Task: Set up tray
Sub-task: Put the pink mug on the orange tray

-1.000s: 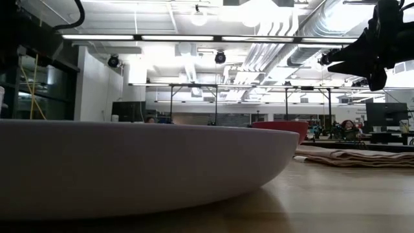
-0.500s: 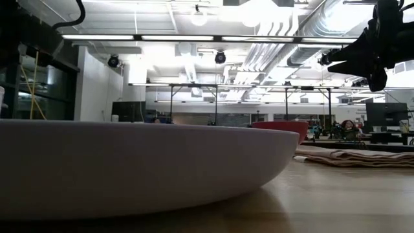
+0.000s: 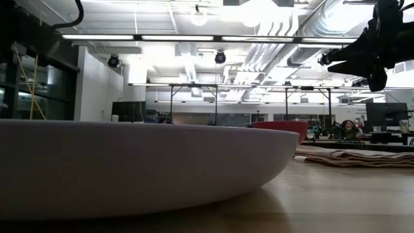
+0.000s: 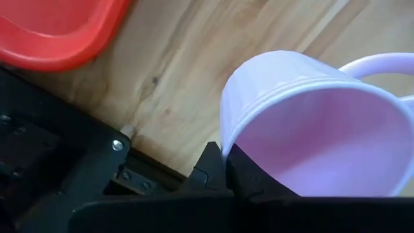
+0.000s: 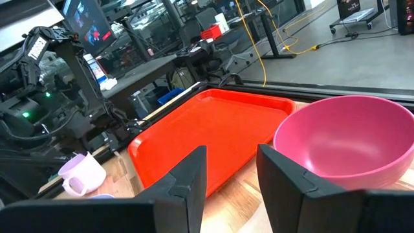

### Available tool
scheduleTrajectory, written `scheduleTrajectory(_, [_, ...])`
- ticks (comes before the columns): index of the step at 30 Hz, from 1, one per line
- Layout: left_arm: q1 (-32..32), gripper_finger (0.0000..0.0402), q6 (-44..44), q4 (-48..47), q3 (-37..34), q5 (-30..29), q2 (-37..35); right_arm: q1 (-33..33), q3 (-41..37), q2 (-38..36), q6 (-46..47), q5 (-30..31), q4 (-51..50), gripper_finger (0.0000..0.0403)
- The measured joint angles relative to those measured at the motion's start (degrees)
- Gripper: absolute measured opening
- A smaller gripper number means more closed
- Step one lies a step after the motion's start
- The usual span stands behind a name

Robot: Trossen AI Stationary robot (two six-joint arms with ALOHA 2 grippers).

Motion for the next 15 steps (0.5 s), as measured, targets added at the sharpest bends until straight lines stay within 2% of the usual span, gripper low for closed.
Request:
scheduleTrajectory(7, [0.0,0.0012,-0.8,-4.5,6.4,-0.2,-0.1,0.0,0.0,0.0,0.0,0.0,0.0,0.0113])
scheduleTrajectory(15, [0.0,0.0012,-3.5,-12.0,18.4,-3.4,-0.1,0.0,0.0,0.0,0.0,0.0,0.0,0.0113])
